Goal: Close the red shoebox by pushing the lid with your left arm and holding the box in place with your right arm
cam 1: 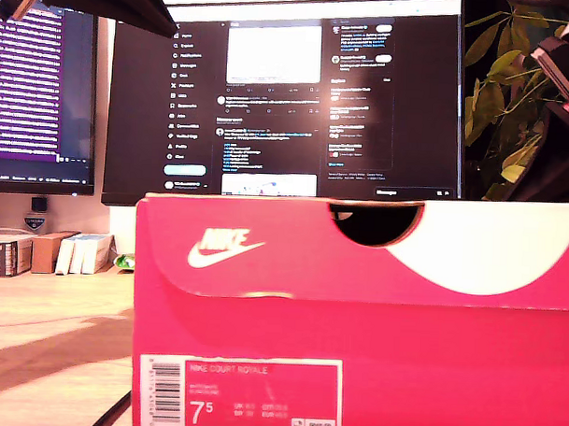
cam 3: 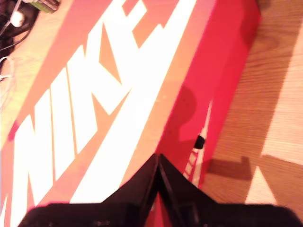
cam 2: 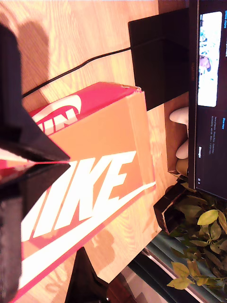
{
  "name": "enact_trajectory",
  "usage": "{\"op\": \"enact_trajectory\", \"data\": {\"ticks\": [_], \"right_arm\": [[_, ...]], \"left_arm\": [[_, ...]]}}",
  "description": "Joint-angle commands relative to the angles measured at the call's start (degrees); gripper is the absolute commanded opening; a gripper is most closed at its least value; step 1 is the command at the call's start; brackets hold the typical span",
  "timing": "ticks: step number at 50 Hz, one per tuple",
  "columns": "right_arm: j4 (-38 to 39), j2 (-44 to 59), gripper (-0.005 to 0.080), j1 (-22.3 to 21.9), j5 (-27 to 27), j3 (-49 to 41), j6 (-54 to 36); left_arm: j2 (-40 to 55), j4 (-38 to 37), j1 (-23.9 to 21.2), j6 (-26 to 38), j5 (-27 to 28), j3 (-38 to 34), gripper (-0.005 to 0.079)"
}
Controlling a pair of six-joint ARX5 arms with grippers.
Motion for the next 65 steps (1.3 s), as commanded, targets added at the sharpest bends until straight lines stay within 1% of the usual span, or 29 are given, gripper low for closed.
{"op": "enact_trajectory", "data": {"ticks": [1, 16, 22, 26, 38, 46, 58, 61, 62, 65], "right_arm": [[0.5, 0.0, -0.0012, 1.5, -1.4, 1.9, 0.3], [0.1, 0.0, -0.0012, 2.0, -1.5, 6.4, 0.2], [-4.5, 0.3, -0.0012, 2.5, -1.3, 6.5, -2.0], [-6.2, 0.7, -0.0012, 3.1, -1.2, 6.5, -3.7], [-7.2, 2.2, -0.0012, 4.7, 0.7, 6.5, -4.8], [-8.8, 3.8, -0.0013, 7.0, 4.7, 6.4, -6.6], [-8.2, 6.7, -0.0013, 9.9, 6.3, 6.4, -8.1], [-6.5, 6.2, -0.0013, 9.9, 6.3, 6.4, -8.1], [-6.1, 5.9, -0.0012, 9.9, 6.3, 6.4, -8.1], [-5.0, 4.6, -0.0012, 9.4, 6.4, 6.5, -8.0]], "left_arm": [[0.2, 0.4, 0.2, 0.2, 0.1, -1.1, -0.0019], [0.2, 0.4, 0.2, 0.0, 0.1, -1.1, -0.0019], [0.2, 0.3, 0.2, 0.0, 0.1, -1.1, -0.0019], [0.2, 0.4, 0.2, 0.0, 0.1, -1.1, -0.0019], [0.2, 0.3, 0.2, 0.0, 0.1, -1.1, -0.0019], [0.2, -1.0, 0.2, 0.0, 0.1, -1.1, -0.0019], [0.1, -1.7, 0.2, 0.1, 0.0, -1.1, -0.0019], [-0.3, -1.7, 0.2, 0.8, -0.9, -1.1, -0.0019], [-0.5, -1.7, 0.2, 1.9, -2.2, -1.1, -0.0019], [-1.5, -2.0, 0.3, 2.3, -5.2, -1.1, -0.0019]]}}
